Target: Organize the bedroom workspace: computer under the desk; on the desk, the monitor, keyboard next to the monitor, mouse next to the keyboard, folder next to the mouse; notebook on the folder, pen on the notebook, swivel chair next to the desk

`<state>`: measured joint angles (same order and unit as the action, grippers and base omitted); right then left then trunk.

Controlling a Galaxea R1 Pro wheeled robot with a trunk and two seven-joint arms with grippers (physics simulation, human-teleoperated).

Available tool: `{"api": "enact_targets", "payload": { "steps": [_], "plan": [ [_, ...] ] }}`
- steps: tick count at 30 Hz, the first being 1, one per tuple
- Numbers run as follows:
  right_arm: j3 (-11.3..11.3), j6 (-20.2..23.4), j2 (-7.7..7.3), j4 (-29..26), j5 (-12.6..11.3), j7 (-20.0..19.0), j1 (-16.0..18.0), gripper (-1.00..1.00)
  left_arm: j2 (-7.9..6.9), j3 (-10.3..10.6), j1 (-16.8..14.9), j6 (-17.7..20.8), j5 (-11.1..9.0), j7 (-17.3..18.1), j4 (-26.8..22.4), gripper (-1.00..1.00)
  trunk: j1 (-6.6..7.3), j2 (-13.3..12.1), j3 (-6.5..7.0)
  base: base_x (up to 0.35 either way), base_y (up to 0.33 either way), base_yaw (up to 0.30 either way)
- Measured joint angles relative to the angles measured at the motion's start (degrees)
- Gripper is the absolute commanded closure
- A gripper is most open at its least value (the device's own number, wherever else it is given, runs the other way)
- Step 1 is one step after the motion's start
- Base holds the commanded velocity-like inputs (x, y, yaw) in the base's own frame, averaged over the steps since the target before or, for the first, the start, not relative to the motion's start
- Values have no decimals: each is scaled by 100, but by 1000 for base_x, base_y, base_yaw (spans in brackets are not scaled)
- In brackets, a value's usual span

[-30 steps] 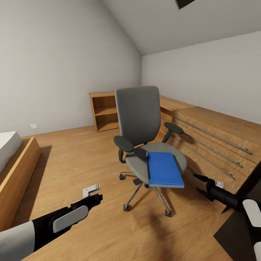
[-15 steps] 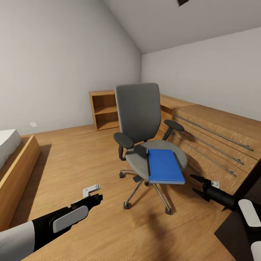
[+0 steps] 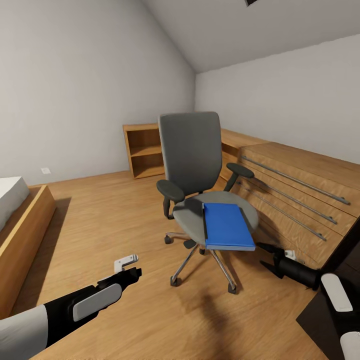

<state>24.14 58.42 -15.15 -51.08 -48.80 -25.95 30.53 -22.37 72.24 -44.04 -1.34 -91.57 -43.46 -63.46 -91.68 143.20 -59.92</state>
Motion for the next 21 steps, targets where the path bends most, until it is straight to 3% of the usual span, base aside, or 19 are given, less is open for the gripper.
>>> {"api": "enact_targets", "payload": {
  "steps": [7, 21],
  "plan": [
    [-237, -13, 72, 0, 2, -7, 0, -100, -16, 11, -1, -7, -2, -1, 0, -100, 1, 0, 0, 34, 6, 0],
    [-294, -14, 89, -4, 2, -7, 0, -100, -18, 17, -2, -2, -3, -8, 5, -100, 0, 0, 0, 62, 16, 0]
  ]
}}
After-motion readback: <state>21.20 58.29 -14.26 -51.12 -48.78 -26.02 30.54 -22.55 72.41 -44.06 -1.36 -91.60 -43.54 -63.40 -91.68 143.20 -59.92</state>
